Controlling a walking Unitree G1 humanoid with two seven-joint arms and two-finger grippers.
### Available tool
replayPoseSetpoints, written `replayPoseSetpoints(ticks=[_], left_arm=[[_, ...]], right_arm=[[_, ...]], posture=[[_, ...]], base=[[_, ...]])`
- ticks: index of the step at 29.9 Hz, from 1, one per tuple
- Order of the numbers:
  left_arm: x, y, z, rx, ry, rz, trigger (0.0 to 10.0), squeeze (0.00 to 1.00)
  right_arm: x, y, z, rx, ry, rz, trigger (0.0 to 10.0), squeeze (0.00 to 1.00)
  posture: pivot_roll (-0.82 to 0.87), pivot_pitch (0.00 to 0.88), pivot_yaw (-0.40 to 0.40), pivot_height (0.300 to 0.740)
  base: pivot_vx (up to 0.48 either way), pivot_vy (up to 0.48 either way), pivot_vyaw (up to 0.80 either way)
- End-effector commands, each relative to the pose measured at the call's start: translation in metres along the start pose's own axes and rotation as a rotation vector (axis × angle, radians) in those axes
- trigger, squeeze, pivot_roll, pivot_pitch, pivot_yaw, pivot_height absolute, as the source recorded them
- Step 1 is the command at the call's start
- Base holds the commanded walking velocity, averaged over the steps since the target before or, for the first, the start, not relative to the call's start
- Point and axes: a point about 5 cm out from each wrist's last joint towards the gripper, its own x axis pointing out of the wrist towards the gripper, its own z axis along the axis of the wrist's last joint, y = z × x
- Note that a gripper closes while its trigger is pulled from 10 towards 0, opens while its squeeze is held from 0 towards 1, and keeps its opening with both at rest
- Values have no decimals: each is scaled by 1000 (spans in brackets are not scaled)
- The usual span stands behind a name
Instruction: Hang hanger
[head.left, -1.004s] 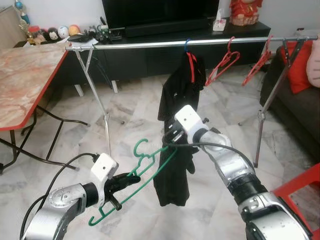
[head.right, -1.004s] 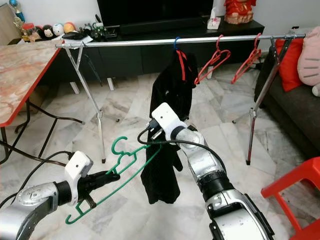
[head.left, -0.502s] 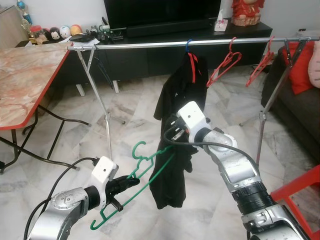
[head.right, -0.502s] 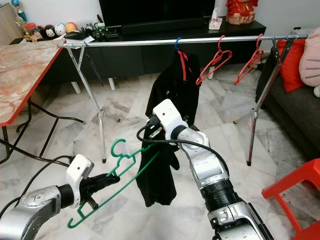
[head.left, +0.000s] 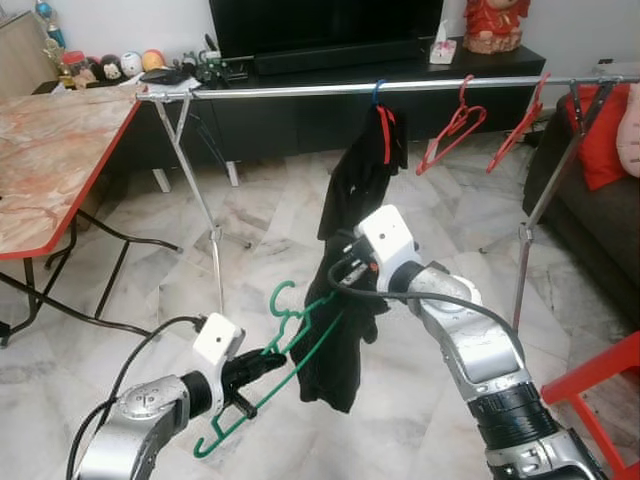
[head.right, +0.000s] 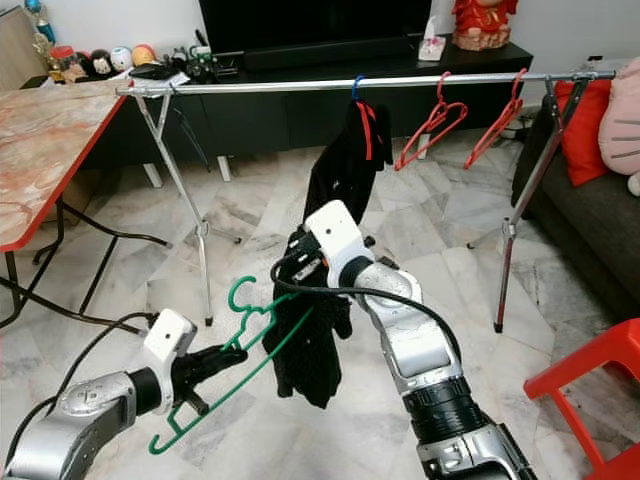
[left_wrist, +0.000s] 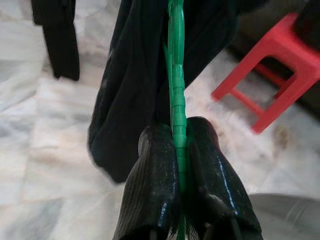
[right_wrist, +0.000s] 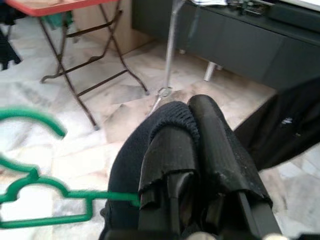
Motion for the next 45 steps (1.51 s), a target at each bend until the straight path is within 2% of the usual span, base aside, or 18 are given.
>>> replayPoseSetpoints(ticks=[1,6,11,14,19,22,27,28,31,39,45], left_arm=[[-3,-1,7,-8,-34,-23,10000,0],[-8,-3,10,-20,-51,-58,10000,0],[-9,0,5,-26,-31,-38,10000,0],[-7,-2,3,-41,-30,-47,10000,0],[-4,-3,2,-49,-33,-51,10000,0],[-3,1,2,-38,-44,-5,10000,0],[-1,7,4,-26,-69,69,10000,0],[0,12,7,-13,-90,120,10000,0],[1,15,8,-8,-104,148,10000,0],[3,7,11,-25,-125,83,10000,0],[3,2,12,-21,-131,49,10000,0]], right_arm=[[-1,6,17,-31,-82,40,10000,0],[-2,3,19,-55,-87,46,10000,0],[0,2,24,-79,-107,75,10000,0],[-2,13,30,-80,-145,152,10000,0],[-7,20,32,-79,-180,238,10000,0],[-10,22,35,-48,-207,284,10000,0],[-10,21,34,-53,-187,282,10000,0],[-10,19,32,-51,-174,275,10000,0],[-11,19,31,-57,-165,280,10000,0],[-14,22,24,-78,-132,314,10000,0],[-8,22,24,-124,-99,292,10000,0]], posture=[[-177,0,56,740],[-177,0,56,740],[-175,0,56,740],[-177,0,58,740],[-178,0,62,740],[-179,0,60,740],[-174,0,56,740],[-174,0,53,740],[-173,0,52,740],[-174,0,50,740],[-174,0,42,740]], base=[[0,0,0],[0,0,0],[0,0,0],[0,0,0],[0,0,0],[0,0,0],[0,0,0],[0,0,0],[0,0,0],[0,0,0],[0,0,0]])
